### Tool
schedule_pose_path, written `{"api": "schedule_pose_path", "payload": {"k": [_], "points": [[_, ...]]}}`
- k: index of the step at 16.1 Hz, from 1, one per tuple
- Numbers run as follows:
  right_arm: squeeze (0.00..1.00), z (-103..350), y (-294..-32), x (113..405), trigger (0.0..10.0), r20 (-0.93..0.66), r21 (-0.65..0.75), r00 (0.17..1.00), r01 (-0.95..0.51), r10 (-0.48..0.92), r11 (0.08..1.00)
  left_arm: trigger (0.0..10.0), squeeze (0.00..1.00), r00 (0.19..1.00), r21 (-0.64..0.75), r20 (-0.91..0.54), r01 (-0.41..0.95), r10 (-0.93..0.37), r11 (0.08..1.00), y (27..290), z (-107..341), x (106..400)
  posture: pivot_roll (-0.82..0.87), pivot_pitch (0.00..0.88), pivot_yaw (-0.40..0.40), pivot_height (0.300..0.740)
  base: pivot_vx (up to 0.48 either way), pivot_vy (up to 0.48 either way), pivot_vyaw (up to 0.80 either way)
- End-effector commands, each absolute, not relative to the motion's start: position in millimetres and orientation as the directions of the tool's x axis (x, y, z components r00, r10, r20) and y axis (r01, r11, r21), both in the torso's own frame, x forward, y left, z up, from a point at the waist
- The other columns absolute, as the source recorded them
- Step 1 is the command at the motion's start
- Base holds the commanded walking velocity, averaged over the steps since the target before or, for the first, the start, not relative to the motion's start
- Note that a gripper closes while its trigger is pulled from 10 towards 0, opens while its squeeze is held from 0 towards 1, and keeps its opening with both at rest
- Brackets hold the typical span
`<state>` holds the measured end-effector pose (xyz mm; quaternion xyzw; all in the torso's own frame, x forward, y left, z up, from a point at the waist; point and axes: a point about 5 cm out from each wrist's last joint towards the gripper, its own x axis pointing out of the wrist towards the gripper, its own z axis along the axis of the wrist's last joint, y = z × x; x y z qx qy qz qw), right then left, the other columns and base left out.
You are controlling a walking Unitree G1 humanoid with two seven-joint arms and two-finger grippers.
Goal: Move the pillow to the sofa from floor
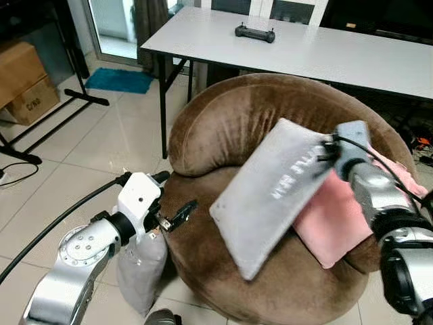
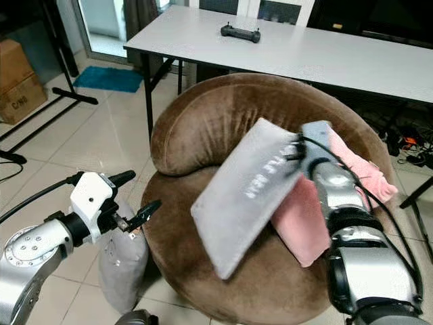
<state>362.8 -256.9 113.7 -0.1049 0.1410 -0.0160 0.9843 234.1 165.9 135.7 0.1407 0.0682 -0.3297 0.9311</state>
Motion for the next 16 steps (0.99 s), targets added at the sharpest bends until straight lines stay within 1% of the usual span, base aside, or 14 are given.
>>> {"api": "schedule_pose_path", "payload": {"k": [1,2,4,6,8,9,10,11,14,16], "points": [[0.00,134.9,-276.4,366.0,10.0,-0.177,-0.200,0.972,0.118,-0.154,0.973,10.0,0.00,0.762,0.219,-0.214,0.648,-0.611,0.730,165.1,140.2,234.2,0.06,0.000,-0.059,0.740,0.000,0.000,0.00],[0.00,135.6,-287.6,362.5,10.0,-0.169,-0.203,0.962,0.176,-0.212,0.963,10.0,0.00,0.758,0.216,-0.215,0.652,-0.616,0.726,164.2,140.1,233.0,0.06,0.000,-0.059,0.740,0.000,0.000,0.00],[0.00,133.0,-295.2,358.5,10.0,-0.176,-0.189,0.952,0.219,-0.252,0.957,10.0,0.00,0.752,0.212,-0.216,0.658,-0.622,0.722,163.9,139.7,231.4,0.06,0.000,-0.065,0.740,0.000,0.000,0.00],[0.00,125.1,-297.5,354.1,10.0,-0.201,-0.205,0.944,0.220,-0.261,0.954,10.0,0.00,0.747,0.206,-0.219,0.665,-0.628,0.718,163.4,139.1,230.2,0.06,0.000,-0.065,0.740,0.000,0.000,0.00],[0.00,107.3,-292.0,348.2,10.0,-0.267,-0.224,0.932,0.189,-0.246,0.956,10.0,0.00,0.721,0.185,-0.232,0.691,-0.653,0.698,159.7,136.6,228.0,0.06,0.000,-0.065,0.740,0.000,0.000,0.00],[0.80,98.6,-288.5,345.3,10.0,-0.301,-0.200,0.924,0.179,-0.235,0.963,10.0,0.00,0.697,0.167,-0.247,0.715,-0.673,0.679,157.3,134.3,225.8,0.06,0.000,-0.060,0.740,0.000,0.000,0.00],[0.80,95.7,-287.8,344.0,10.0,-0.310,-0.192,0.921,0.183,-0.236,0.964,10.0,0.00,0.685,0.162,-0.257,0.726,-0.682,0.668,156.5,133.2,224.5,0.06,0.000,-0.060,0.740,0.000,0.000,0.00],[1.00,93.7,-287.3,343.1,10.0,-0.315,-0.183,0.919,0.184,-0.235,0.966,10.0,0.00,0.678,0.160,-0.260,0.732,-0.687,0.662,156.2,132.7,223.8,0.06,0.000,-0.061,0.740,0.000,0.000,0.00],[1.00,95.0,-289.3,342.6,10.0,-0.300,-0.162,0.923,0.201,-0.243,0.966,10.0,0.00,0.669,0.124,-0.249,0.739,-0.700,0.662,156.5,134.0,223.0,0.06,0.000,-0.063,0.740,0.000,0.000,0.00],[1.00,102.3,-295.8,343.4,10.0,-0.267,-0.181,0.925,0.228,-0.271,0.957,10.0,0.00,0.661,0.083,-0.230,0.745,-0.714,0.662,156.2,136.2,222.9,0.05,0.000,-0.062,0.740,0.000,0.000,0.00]]}}
